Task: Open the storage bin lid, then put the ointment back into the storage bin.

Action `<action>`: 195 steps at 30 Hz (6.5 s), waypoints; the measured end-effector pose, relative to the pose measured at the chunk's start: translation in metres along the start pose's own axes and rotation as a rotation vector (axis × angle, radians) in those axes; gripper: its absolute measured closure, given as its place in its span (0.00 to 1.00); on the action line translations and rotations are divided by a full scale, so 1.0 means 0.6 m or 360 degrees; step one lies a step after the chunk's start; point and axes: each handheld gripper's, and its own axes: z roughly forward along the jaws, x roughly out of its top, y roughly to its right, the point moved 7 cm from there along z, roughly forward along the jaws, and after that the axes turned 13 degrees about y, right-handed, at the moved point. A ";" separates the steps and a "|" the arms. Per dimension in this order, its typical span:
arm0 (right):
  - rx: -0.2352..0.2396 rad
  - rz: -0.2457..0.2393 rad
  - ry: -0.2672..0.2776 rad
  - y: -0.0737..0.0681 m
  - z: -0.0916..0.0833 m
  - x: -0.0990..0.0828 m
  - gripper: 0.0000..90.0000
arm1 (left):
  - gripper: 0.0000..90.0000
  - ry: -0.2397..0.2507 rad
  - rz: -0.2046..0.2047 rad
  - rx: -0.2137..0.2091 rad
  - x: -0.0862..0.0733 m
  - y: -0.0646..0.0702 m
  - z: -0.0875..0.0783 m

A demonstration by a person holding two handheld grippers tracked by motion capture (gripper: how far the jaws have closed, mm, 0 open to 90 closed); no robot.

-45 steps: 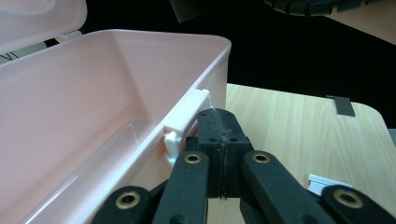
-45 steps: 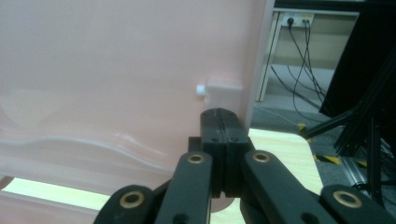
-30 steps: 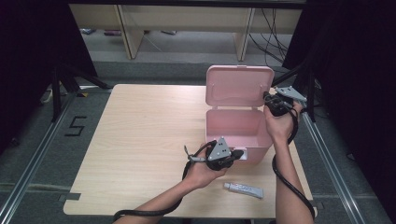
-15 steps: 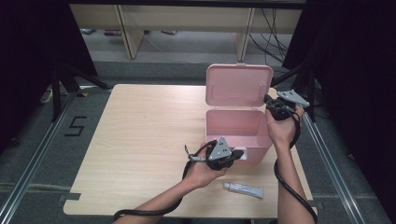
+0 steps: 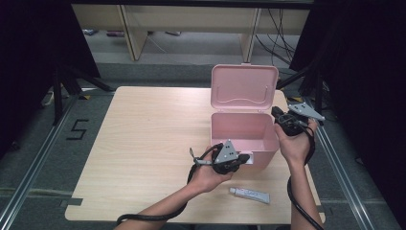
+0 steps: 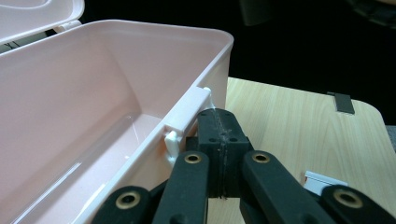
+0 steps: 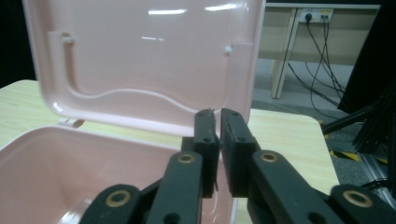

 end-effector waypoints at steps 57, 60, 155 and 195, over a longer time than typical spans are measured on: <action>0.0125 0.0018 -0.0056 -0.015 -0.098 -0.019 0.87 | 0.84 0.0005 0.0031 -0.0069 0.015 0.013 -0.005; 0.0153 -0.0004 -0.0093 -0.019 -0.102 -0.020 0.86 | 0.80 0.0018 0.0047 -0.0054 0.030 0.012 -0.027; 0.1274 -0.1051 -0.1733 -0.140 -0.188 -0.217 0.63 | 0.41 -0.0107 -0.0312 0.0529 -0.066 -0.163 -0.317; 0.1418 -0.1398 -0.1842 -0.147 -0.169 -0.254 0.72 | 0.41 -0.0132 -0.0301 0.0513 -0.069 -0.157 -0.314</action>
